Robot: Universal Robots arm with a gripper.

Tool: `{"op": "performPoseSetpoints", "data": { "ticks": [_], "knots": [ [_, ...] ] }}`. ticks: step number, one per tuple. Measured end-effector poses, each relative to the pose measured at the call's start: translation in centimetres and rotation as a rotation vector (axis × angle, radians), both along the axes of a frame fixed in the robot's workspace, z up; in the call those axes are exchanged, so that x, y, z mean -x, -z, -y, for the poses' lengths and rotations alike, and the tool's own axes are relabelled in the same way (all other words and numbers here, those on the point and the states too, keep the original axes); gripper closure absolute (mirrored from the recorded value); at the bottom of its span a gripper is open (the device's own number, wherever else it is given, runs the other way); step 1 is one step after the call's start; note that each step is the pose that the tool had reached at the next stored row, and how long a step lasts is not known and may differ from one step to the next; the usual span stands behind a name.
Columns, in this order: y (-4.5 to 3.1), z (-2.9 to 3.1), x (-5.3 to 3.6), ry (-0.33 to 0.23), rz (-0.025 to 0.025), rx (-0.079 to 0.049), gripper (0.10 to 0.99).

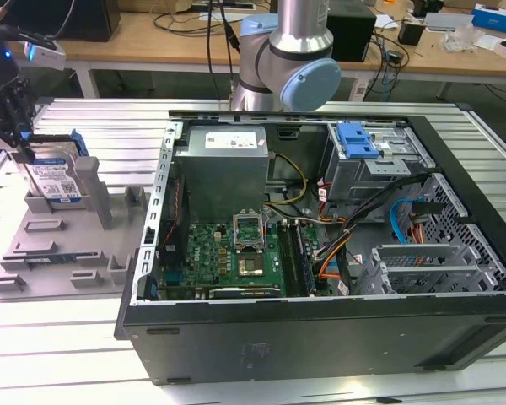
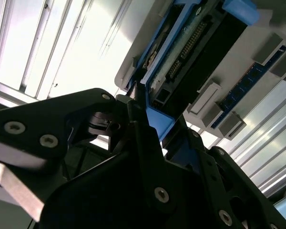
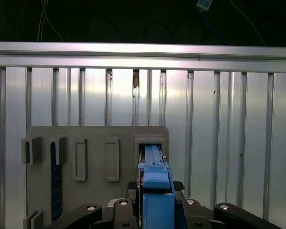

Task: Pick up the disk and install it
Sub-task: 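Pick up the disk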

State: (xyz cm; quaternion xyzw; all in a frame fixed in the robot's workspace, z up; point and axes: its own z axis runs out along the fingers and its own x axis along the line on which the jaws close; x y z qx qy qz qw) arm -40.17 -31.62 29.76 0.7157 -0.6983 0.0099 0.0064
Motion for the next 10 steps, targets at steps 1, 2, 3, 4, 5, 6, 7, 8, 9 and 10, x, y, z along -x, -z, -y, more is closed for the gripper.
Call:
{"op": "performPoseSetpoints", "data": {
  "ticks": [1, 2, 3, 4, 5, 6, 7, 8, 9, 10],
  "knots": [
    [0.0, 0.0, 0.0, 0.0, 0.0, 0.0, 0.718],
    [0.0, 0.0, 0.0, 0.0, 0.0, 0.0, 0.718],
    [0.0, 0.0, 0.0, 0.0, 0.0, 0.0, 0.718],
    [0.0, 0.0, 0.0, 0.0, 0.0, 0.0, 0.718],
    [0.0, 0.0, 0.0, 0.0, 0.0, 0.0, 0.718],
    [-0.02, 0.0, 0.0, 0.0, 0.0003, 0.0, 0.718],
    [-0.08, 0.0, -0.01, 0.0, 0.0007, 0.0, 0.718],
    [-0.3, 0.0, 0.0, 0.0, 0.0003, 0.0, 0.718],
    [-0.45, 0.0, 0.0, 0.0, 0.0, 0.0, 0.718],
    [-0.99, 0.0, 0.0, 0.0, 0.0001, 0.0, 0.718]
  ]
}}
